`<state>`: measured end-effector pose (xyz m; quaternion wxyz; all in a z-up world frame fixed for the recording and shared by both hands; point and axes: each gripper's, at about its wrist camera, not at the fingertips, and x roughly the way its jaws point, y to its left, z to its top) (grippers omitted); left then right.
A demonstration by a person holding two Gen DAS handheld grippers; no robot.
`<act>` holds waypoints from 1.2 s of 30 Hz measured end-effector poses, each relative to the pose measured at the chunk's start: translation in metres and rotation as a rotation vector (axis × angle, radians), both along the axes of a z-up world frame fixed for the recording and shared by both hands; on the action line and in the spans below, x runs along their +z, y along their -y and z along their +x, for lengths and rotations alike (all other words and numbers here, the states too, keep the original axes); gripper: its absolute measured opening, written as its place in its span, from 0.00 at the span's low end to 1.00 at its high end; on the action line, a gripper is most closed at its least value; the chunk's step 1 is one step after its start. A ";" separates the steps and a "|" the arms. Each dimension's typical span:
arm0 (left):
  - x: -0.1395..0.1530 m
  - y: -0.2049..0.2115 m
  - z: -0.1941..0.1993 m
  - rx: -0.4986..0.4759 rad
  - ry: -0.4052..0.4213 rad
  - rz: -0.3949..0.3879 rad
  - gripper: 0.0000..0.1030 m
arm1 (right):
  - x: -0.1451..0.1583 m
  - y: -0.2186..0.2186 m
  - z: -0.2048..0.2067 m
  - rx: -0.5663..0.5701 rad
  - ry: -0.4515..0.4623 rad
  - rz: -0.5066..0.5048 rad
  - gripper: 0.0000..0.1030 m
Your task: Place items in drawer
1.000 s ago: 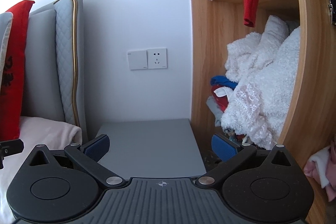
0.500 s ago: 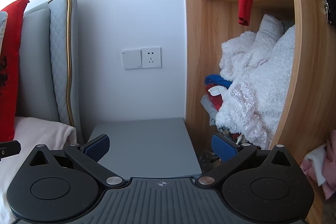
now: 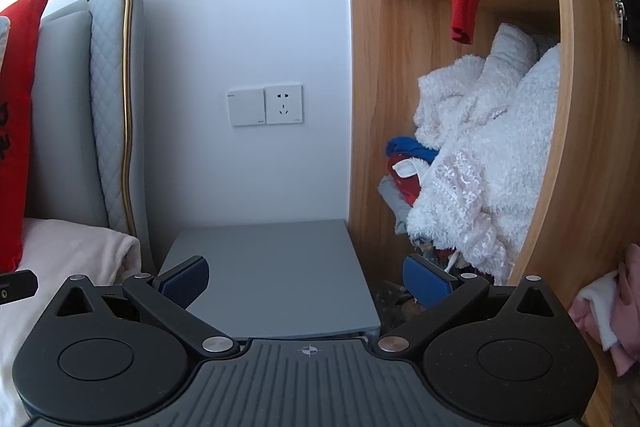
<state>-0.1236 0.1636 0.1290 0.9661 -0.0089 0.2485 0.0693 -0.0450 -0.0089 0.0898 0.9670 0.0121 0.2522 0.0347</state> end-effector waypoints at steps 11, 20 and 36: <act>-0.004 0.004 0.012 -0.063 0.000 -0.009 1.00 | 0.001 0.004 -0.002 -0.078 0.022 -0.017 1.00; -0.009 0.004 0.016 -0.079 -0.022 -0.018 1.00 | 0.001 0.006 -0.001 -0.085 0.021 -0.017 1.00; -0.011 0.007 0.018 -0.089 -0.029 -0.003 1.00 | -0.002 0.007 0.000 -0.092 0.012 -0.014 1.00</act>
